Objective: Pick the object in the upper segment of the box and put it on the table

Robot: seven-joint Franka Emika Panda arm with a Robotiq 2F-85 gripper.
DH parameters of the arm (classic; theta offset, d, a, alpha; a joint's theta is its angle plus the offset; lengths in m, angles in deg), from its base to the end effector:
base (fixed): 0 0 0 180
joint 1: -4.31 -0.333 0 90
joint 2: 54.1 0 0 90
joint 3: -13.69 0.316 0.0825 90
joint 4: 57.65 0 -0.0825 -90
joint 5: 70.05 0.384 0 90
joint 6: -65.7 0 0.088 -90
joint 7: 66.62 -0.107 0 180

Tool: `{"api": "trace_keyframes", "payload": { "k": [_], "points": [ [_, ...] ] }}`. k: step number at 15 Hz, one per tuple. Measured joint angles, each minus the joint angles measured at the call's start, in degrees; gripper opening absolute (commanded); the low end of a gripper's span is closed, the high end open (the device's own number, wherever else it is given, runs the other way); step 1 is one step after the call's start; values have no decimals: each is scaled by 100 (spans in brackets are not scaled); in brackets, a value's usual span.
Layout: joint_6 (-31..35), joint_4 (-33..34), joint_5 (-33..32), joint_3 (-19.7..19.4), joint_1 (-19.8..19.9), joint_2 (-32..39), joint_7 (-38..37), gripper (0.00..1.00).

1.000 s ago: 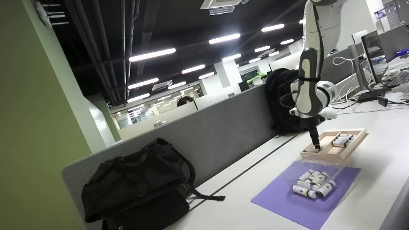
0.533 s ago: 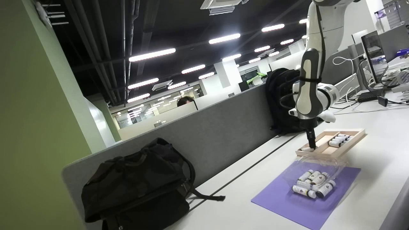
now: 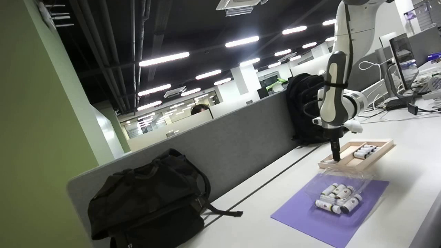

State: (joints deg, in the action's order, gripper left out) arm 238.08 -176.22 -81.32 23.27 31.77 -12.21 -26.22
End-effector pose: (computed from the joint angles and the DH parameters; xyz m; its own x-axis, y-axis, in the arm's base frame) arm 0.5647 -0.1657 0.0990 0.8389 0.5060 0.2006 0.4928 -0.8625 0.1146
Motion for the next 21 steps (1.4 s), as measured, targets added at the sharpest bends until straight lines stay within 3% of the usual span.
{"api": "trace_keyframes", "payload": {
  "k": [2, 3, 5, 12, 16, 21],
  "points": [
    [-4, 2, 3, 24, 46, 27, 12, 97],
    [-4, 6, 3, 33, 68, 44, 15, 52],
    [-3, 11, 4, 41, 103, 78, 20, 55],
    [2, 33, 5, 85, 150, 110, 26, 13],
    [-81, 76, 48, 43, 78, 62, -35, 13],
    [-509, 163, 240, -242, -562, -411, -648, 13]
  ]
}}
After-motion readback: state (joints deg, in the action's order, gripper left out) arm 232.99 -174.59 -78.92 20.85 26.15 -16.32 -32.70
